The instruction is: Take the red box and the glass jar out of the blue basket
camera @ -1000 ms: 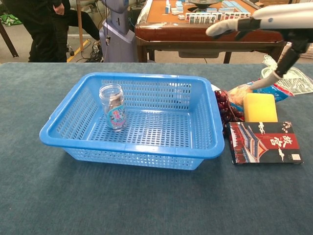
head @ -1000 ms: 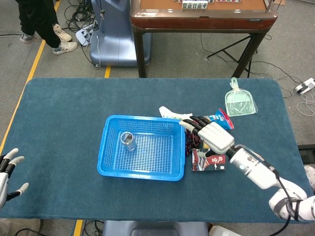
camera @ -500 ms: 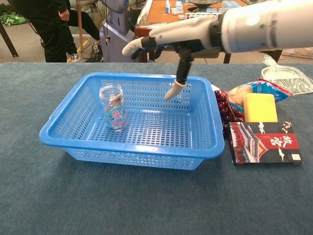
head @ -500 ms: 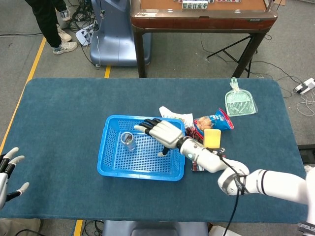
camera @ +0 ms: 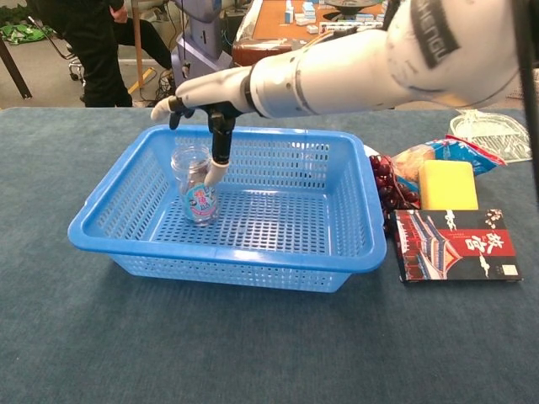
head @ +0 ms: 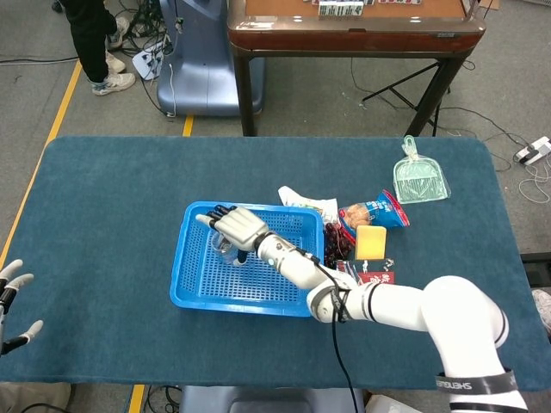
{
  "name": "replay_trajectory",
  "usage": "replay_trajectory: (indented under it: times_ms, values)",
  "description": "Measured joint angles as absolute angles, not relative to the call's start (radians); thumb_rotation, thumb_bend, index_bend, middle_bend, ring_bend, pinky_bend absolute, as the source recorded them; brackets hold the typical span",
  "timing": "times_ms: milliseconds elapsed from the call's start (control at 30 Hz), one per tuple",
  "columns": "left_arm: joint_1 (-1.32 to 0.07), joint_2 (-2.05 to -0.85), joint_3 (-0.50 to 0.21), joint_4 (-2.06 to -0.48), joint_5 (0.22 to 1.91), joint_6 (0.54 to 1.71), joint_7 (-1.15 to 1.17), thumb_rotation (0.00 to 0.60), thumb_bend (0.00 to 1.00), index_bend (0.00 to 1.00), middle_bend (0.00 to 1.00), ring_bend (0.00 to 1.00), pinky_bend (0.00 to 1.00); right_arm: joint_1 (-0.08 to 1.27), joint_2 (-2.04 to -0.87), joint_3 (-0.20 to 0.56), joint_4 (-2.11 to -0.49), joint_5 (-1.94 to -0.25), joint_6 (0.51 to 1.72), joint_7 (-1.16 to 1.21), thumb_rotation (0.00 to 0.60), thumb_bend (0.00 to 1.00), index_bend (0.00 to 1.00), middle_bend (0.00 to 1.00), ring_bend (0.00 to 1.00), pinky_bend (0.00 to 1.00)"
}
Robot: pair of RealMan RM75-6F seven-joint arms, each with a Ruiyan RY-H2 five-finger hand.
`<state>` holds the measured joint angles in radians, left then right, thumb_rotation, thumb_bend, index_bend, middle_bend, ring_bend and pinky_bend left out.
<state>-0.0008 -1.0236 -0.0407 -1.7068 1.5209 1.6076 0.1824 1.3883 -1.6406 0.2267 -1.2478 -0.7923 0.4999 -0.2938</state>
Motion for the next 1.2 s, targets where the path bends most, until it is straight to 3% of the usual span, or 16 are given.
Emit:
replay_trajectory:
  times_ms: [233,300,467,600,900,1200]
  values:
    - [0.014,-1.021,-0.040,-1.690,1.507,1.617,0.159,0.600,0.15,0.31,0.14,0.16,0.18,1.452,-1.739,0.189,-1.131,-0.685,0.502,-0.343,0.600,0.02,0.05,0.20,0.16,0.38]
    - [0.017,-1.021,-0.040,-1.686,1.505,1.620,0.156,0.600,0.15,0.31,0.14,0.16,0.18,1.459,-1.759,0.180,-1.112,-0.675,0.509,-0.351,0.600,0.08,0.12,0.23,0.19,0.43]
    - [0.019,-1.019,-0.041,-1.685,1.507,1.625,0.153,0.600,0.15,0.31,0.14,0.16,0.18,1.456,-1.783,0.175,-1.092,-0.679,0.542,-0.355,0.600,0.36,0.32,0.35,0.32,0.61]
    - [0.019,-1.021,-0.041,-1.685,1.508,1.623,0.155,0.600,0.15,0.31,0.14,0.16,0.18,1.431,-1.771,0.189,-1.109,-0.714,0.559,-0.322,0.600,0.43,0.37,0.38,0.36,0.66]
    - [0.011,-1.022,-0.049,-1.688,1.506,1.615,0.166,0.600,0.15,0.31,0.14,0.16,0.18,1.316,-1.612,0.247,-1.303,-0.844,0.658,-0.202,0.600,0.43,0.37,0.40,0.39,0.68]
    - [0.006,-1.023,-0.050,-1.690,1.515,1.614,0.169,0.600,0.15,0.31,0.14,0.16,0.18,1.144,-1.299,0.261,-1.521,-0.945,0.779,-0.144,0.600,0.43,0.37,0.40,0.40,0.68]
